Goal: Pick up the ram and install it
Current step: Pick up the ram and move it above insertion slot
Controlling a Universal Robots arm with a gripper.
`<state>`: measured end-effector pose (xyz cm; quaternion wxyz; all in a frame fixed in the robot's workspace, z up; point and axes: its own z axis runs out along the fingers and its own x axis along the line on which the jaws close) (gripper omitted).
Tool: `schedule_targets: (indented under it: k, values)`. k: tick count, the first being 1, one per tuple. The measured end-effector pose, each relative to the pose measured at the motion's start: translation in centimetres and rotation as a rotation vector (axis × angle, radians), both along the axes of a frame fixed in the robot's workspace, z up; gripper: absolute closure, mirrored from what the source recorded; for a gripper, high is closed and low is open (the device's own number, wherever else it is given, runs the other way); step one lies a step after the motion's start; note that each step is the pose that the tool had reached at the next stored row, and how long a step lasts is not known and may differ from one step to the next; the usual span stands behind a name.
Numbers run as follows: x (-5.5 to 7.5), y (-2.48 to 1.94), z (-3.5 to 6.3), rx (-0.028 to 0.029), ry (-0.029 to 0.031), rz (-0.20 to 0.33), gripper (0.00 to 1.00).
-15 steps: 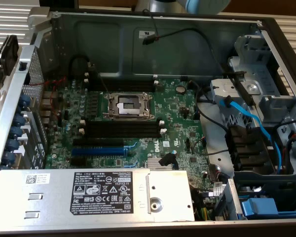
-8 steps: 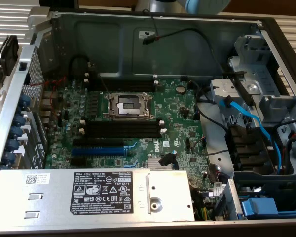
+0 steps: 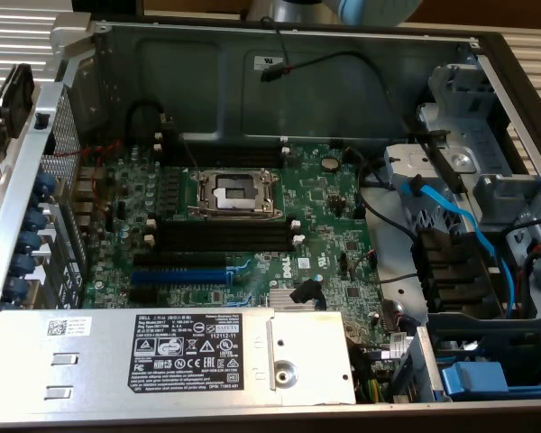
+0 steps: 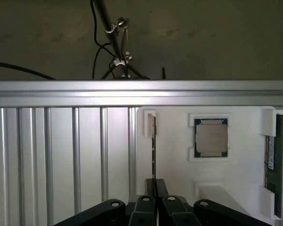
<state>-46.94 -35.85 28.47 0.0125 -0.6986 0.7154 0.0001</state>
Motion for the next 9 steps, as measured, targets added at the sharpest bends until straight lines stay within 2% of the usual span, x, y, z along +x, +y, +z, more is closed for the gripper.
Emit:
schedule_targets:
  k: [4, 5, 9]
  values:
    - [0.0, 0.00, 1.79, 0.0001, -0.0002, 0.000, 0.88]
    - [0.0, 0.00, 2.71, 0.0000, -0.0001, 0.000, 0.88]
    - [0.0, 0.00, 4.54, -0.0002, -0.0001, 0.000, 0.88]
